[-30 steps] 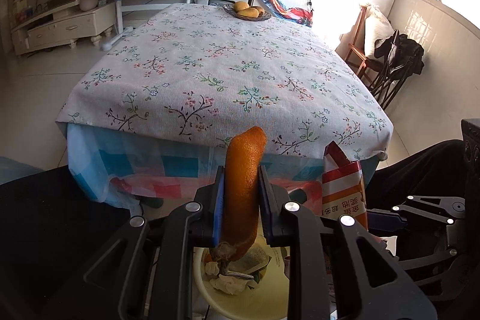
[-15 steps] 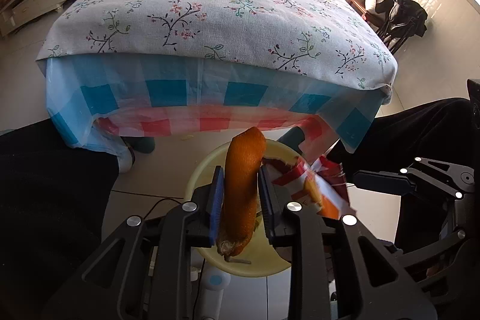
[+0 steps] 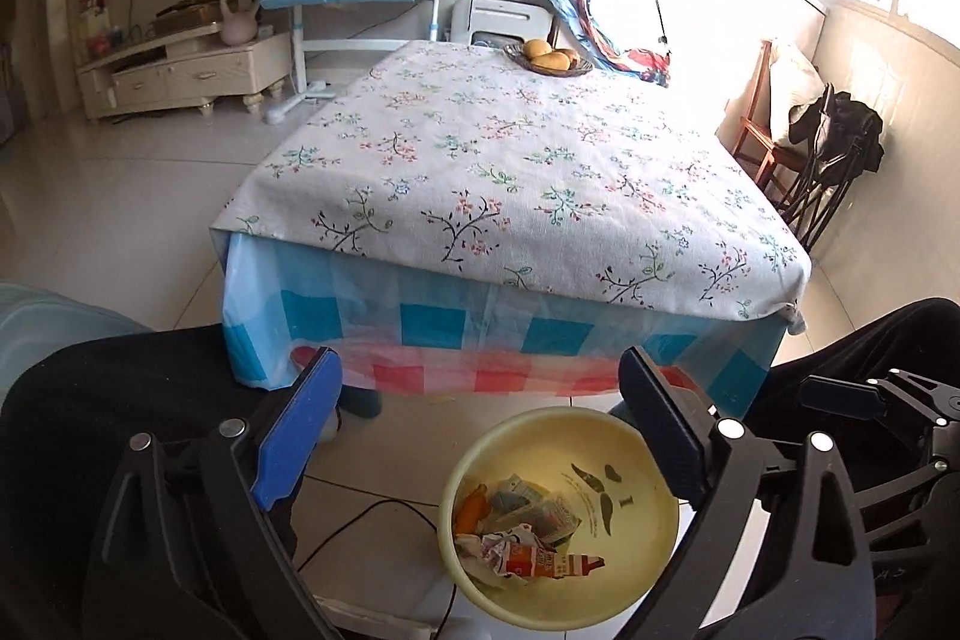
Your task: Collect trash
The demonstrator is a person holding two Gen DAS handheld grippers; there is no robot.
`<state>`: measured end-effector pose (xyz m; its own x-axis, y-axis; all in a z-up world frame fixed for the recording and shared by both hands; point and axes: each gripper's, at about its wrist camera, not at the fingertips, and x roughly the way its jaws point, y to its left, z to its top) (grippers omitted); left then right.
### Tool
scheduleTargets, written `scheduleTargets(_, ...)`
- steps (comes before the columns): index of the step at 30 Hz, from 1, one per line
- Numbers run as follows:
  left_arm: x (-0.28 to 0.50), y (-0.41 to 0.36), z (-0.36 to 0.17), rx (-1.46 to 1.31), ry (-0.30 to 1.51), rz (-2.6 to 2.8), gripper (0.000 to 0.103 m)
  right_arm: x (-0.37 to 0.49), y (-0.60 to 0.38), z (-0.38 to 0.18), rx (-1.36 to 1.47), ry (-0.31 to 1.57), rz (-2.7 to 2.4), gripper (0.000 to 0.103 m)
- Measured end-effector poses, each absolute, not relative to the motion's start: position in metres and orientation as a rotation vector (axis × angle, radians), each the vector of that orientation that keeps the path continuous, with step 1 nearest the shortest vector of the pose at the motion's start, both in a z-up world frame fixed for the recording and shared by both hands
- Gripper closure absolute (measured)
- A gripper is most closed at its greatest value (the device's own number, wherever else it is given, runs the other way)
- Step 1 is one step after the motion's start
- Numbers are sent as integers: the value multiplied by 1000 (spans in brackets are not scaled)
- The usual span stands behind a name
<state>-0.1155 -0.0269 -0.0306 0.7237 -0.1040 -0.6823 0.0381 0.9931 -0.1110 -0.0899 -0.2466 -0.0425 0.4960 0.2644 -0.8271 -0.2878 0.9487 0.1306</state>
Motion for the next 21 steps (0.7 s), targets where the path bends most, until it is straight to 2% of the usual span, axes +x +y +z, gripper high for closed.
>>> scheduleTargets(6,-122,-37,-16,-35,669,-49,7,-93,-256,-28,-14,873,287,20)
scheduleTargets(14,-134,-49,11,3,529,-9,7,-103,-258,-5,-91,666,159,9)
scheduleTargets(21,-141,-55,30,-16,451,10,7,-103,-264,3,-110,579,83,8)
